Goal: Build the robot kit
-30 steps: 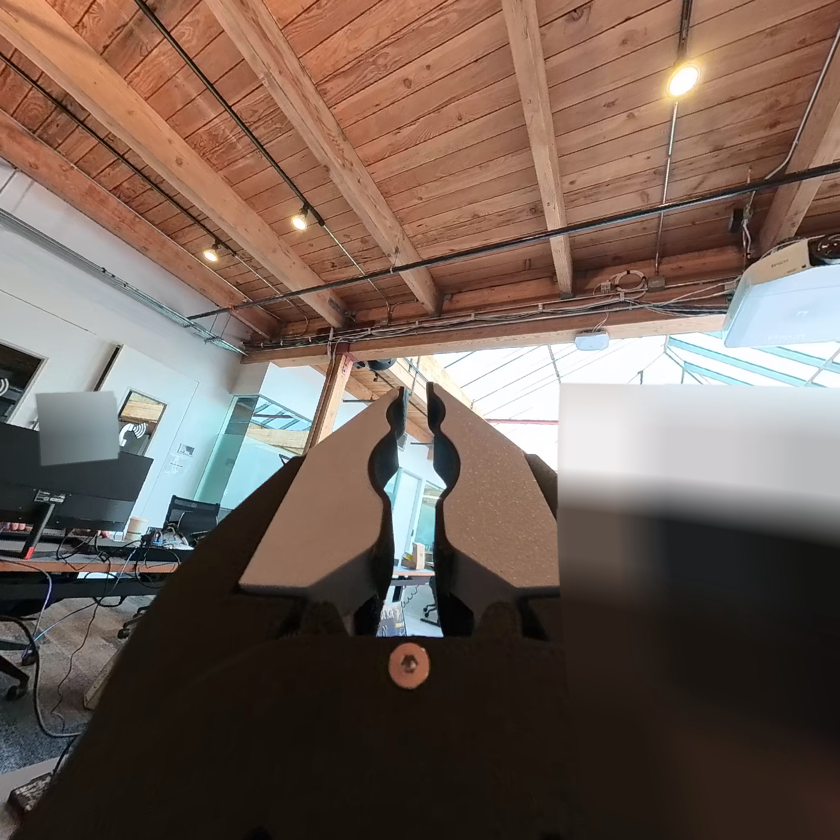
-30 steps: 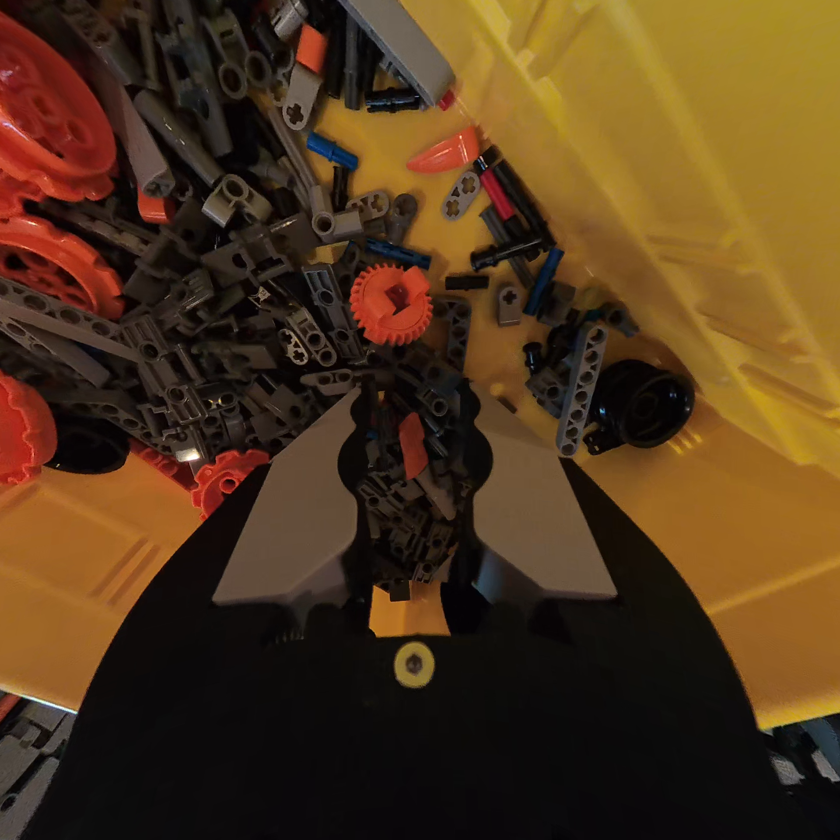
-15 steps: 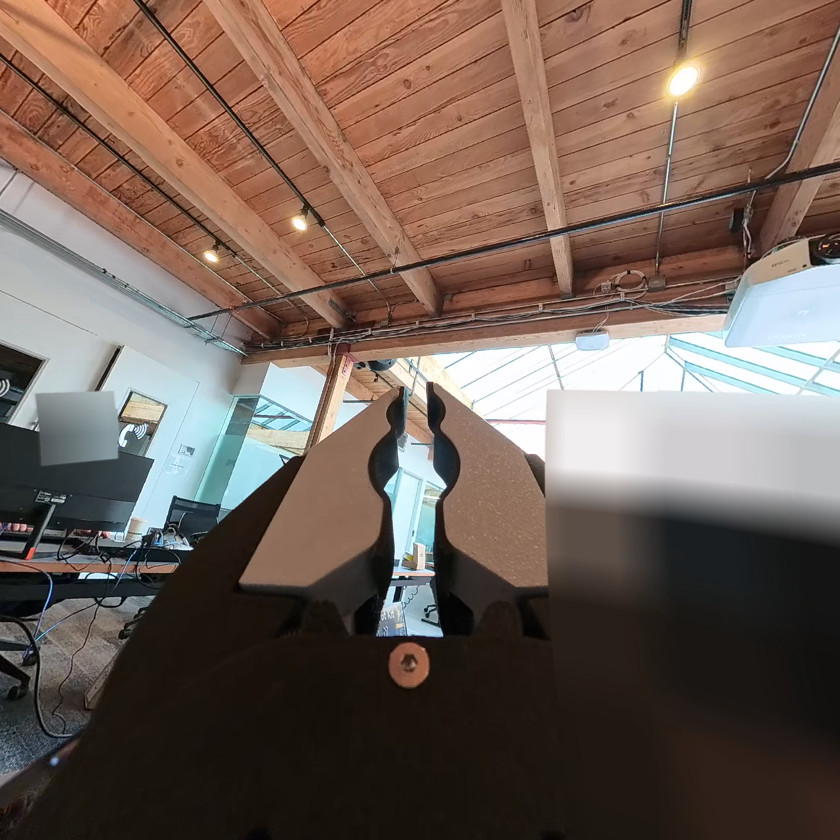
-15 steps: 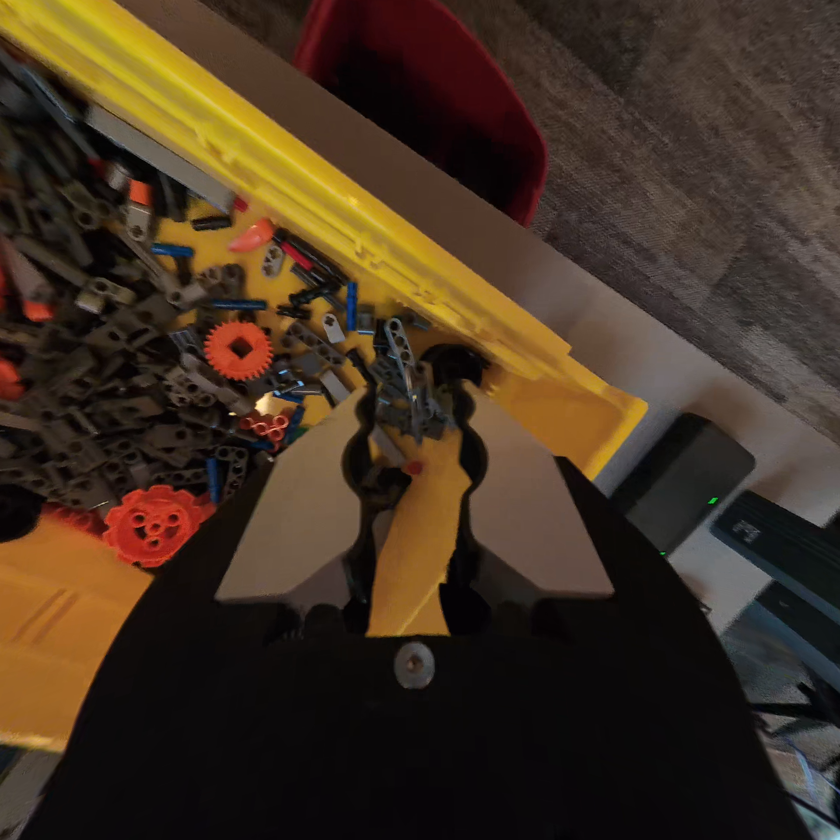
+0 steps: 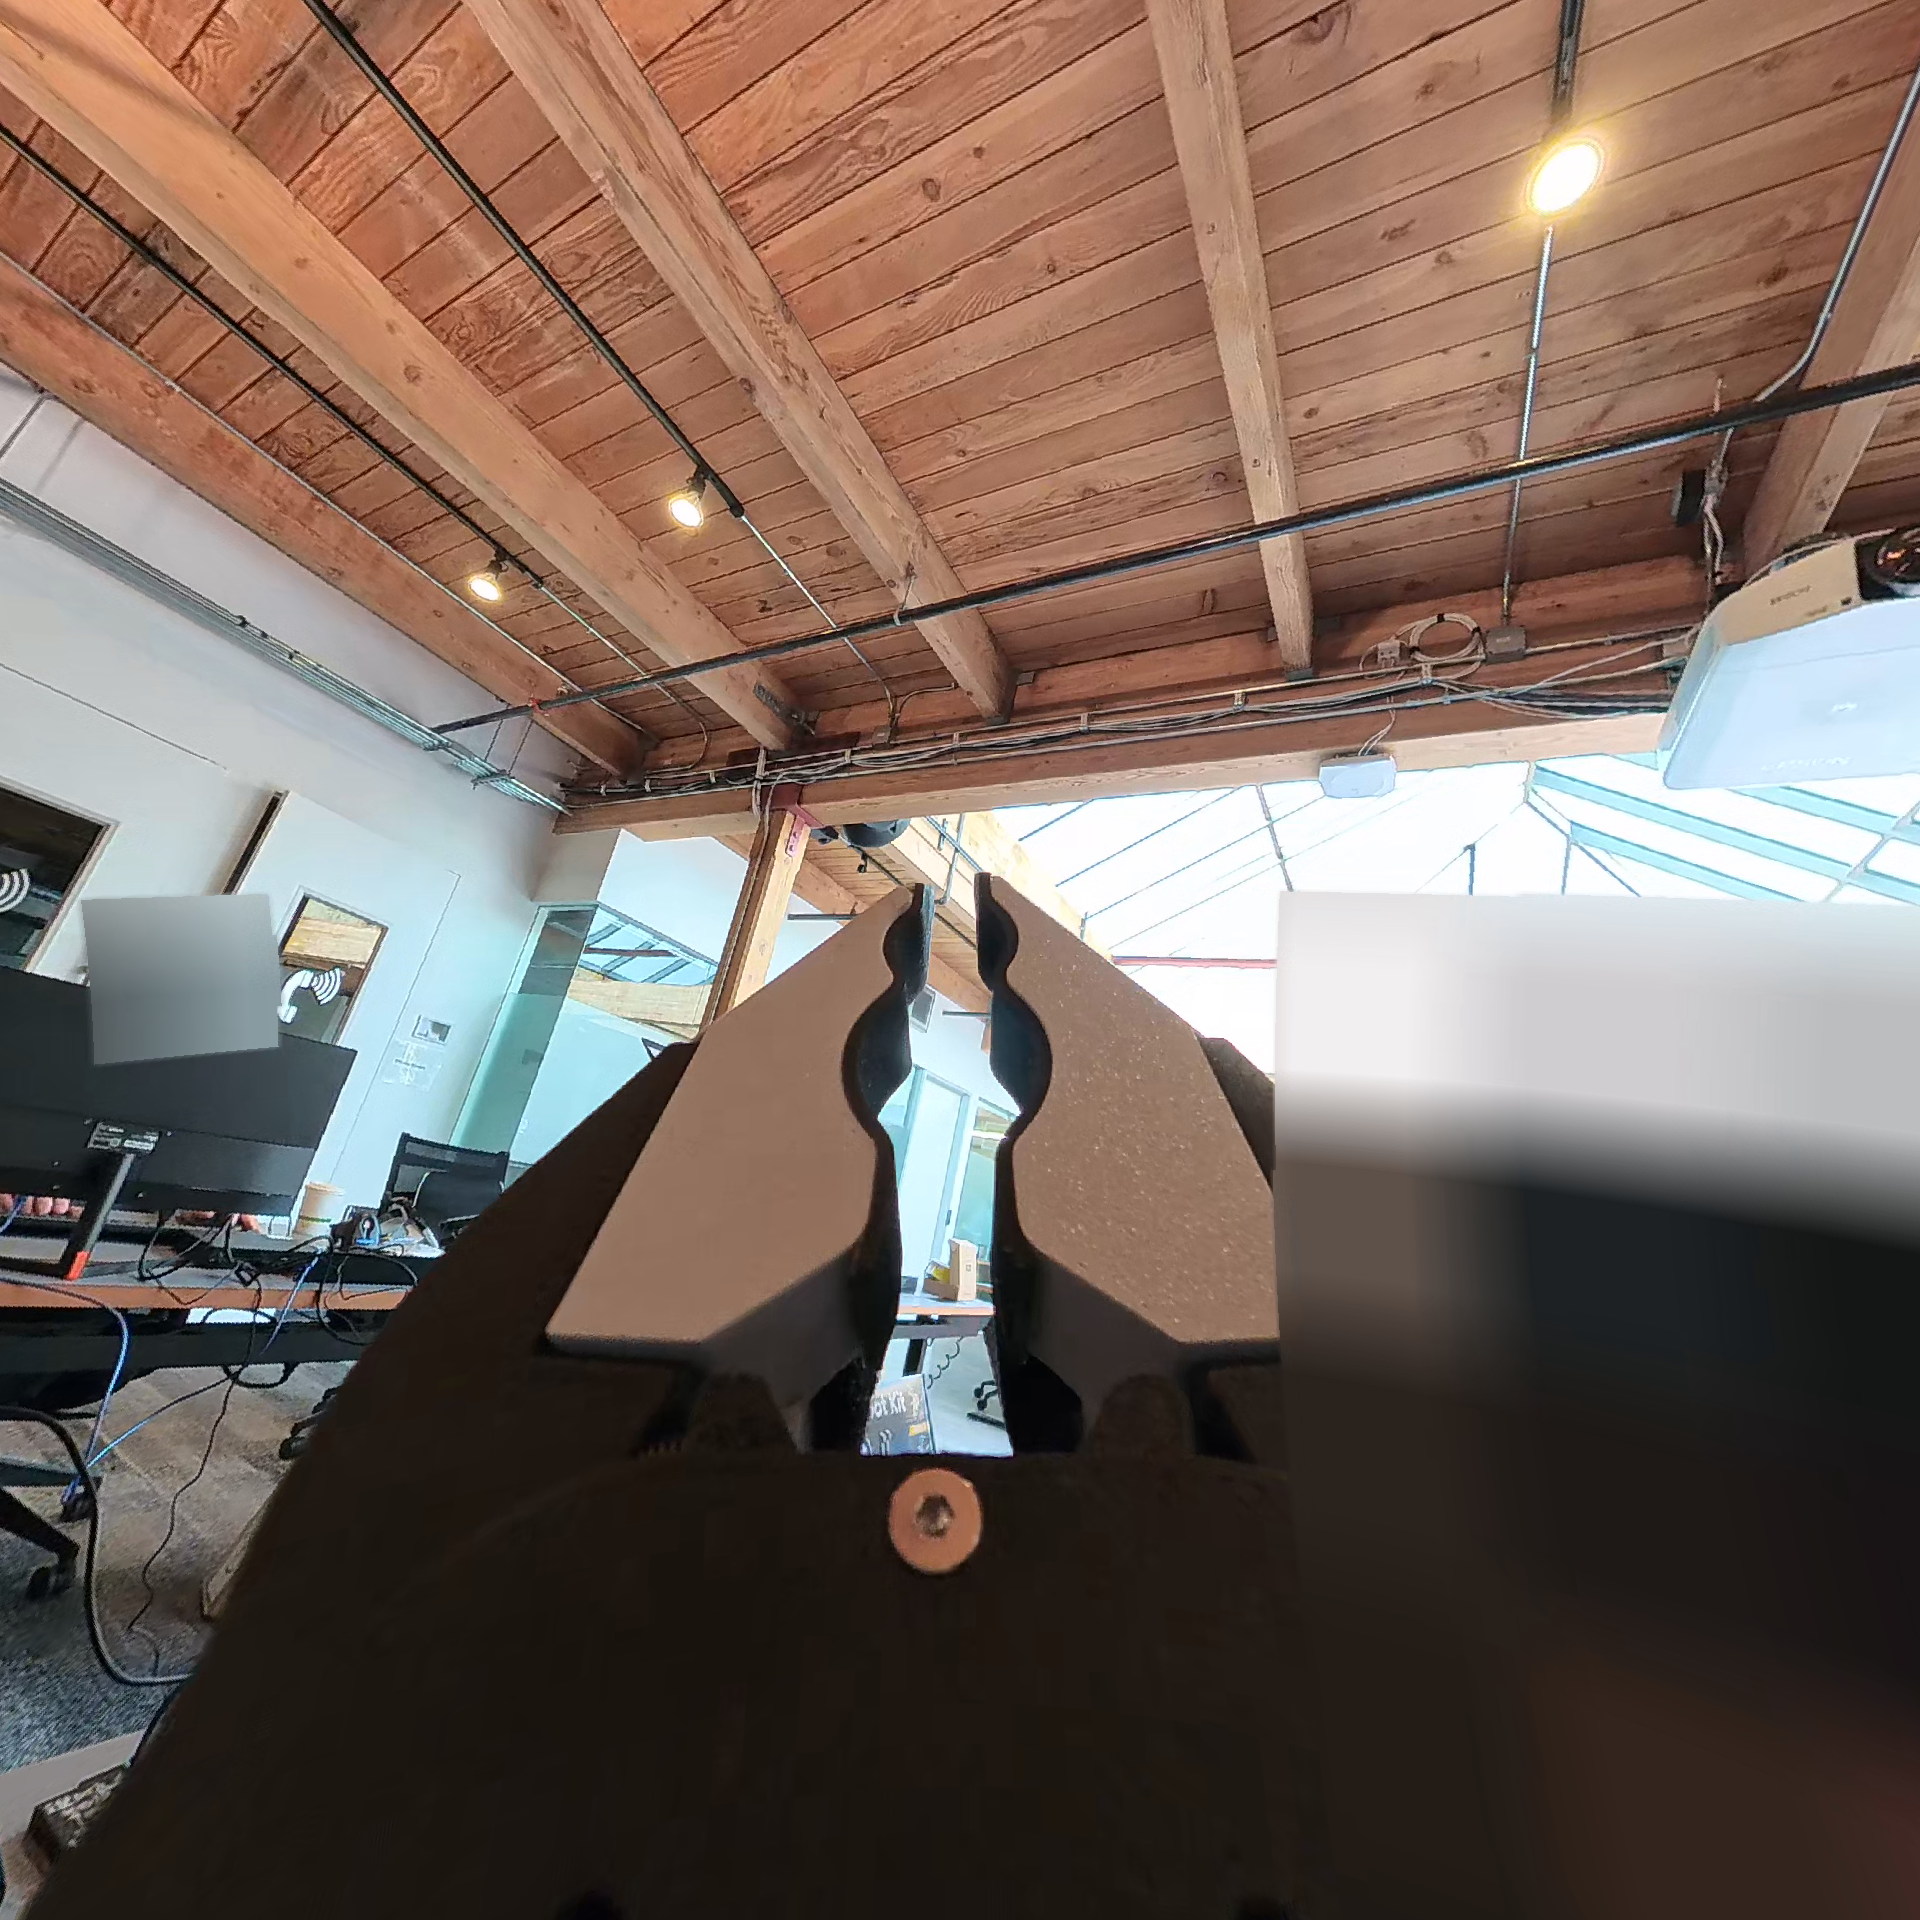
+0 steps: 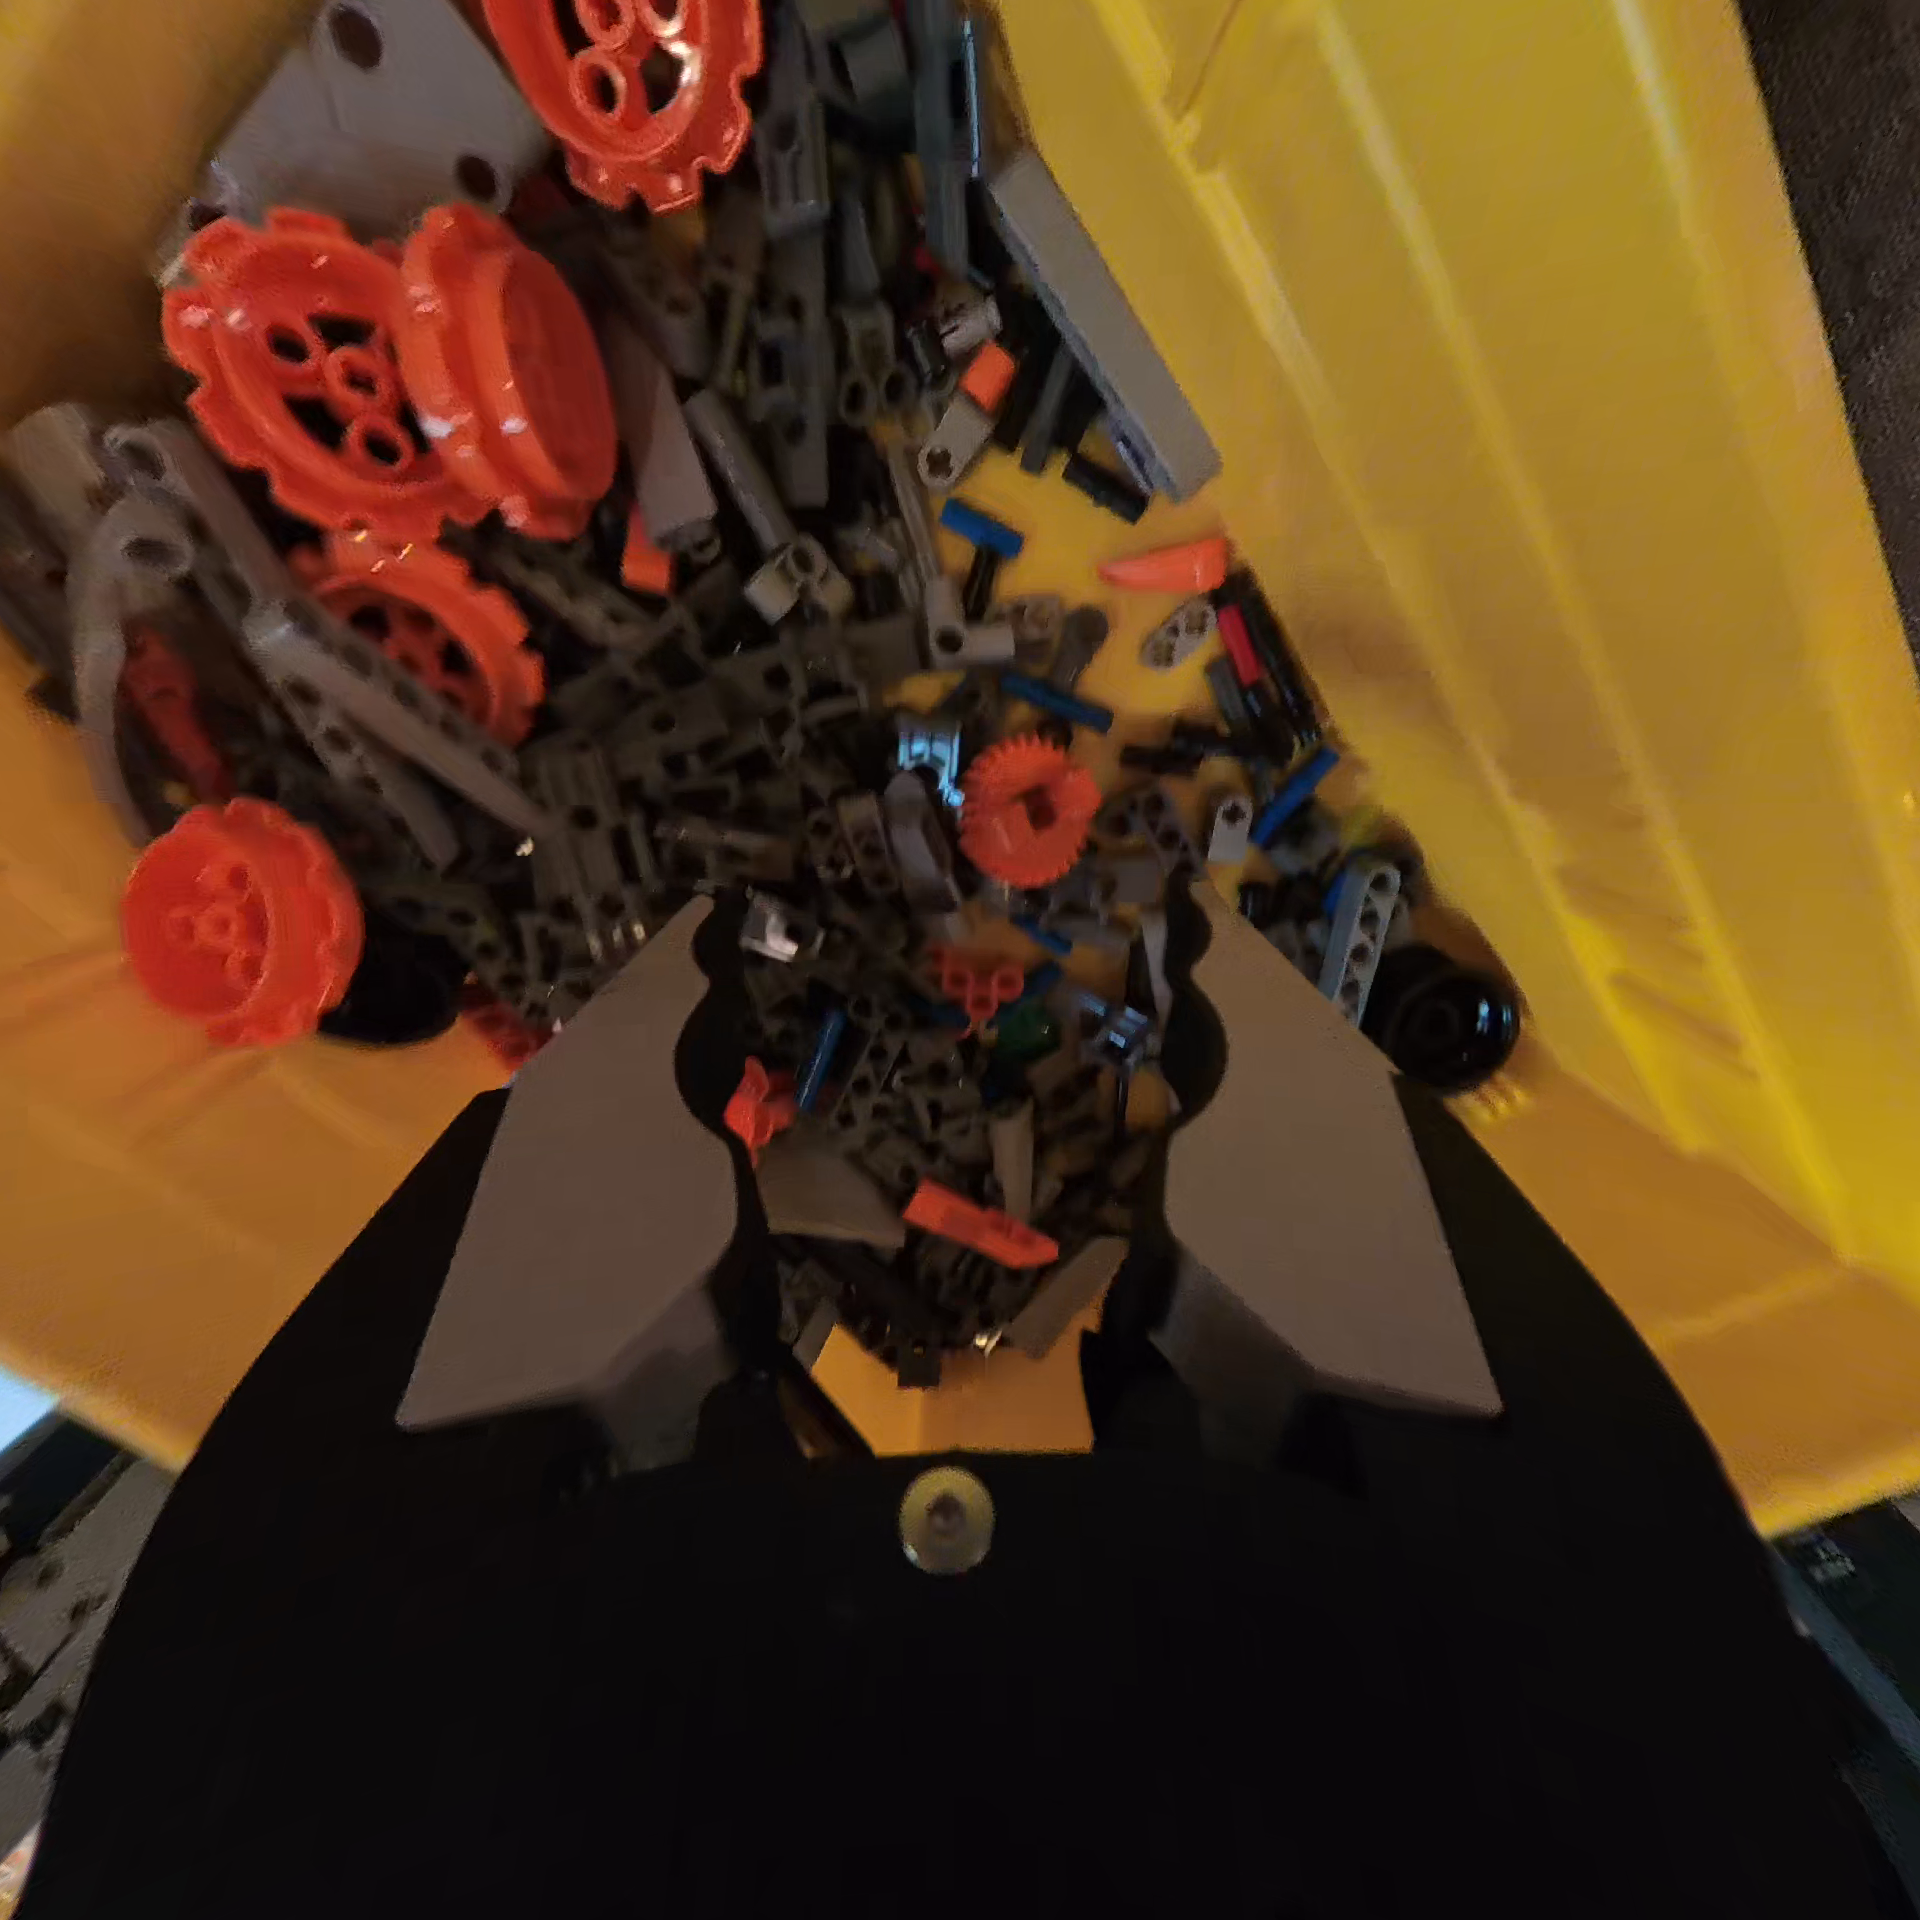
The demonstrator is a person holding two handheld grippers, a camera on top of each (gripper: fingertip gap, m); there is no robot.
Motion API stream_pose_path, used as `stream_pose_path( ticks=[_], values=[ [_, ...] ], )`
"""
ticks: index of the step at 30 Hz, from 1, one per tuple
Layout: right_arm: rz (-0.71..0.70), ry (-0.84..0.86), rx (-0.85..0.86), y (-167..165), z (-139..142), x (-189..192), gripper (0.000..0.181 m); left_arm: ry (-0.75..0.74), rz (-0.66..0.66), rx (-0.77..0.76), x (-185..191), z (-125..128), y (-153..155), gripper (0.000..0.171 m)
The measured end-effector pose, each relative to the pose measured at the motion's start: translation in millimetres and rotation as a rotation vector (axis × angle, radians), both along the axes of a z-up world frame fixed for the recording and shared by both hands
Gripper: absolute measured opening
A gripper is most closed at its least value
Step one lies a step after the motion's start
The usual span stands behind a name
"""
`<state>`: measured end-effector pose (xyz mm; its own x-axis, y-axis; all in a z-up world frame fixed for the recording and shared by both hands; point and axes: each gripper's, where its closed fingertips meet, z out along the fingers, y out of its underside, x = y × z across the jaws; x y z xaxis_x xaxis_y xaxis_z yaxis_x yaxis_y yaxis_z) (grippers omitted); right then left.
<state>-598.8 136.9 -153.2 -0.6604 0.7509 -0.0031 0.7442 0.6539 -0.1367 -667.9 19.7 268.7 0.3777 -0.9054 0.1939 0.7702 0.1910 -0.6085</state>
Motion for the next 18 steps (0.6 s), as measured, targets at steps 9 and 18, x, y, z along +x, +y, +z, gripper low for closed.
stream_pose_path(
  ticks=[9, 18],
  values=[
    [-0.031, -0.129, 0.096, 12.2, -19.3, -9.7, 0.009, 0.000, -0.007, 0.002, 0.3, 0.0, -0.8, 0.006],
    [-0.223, 0.074, 0.149, 71.2, 9.1, -31.4, 0.008, -0.006, -0.008, 0.004, -1.5, 0.2, -1.7, 0.006]
  ],
)
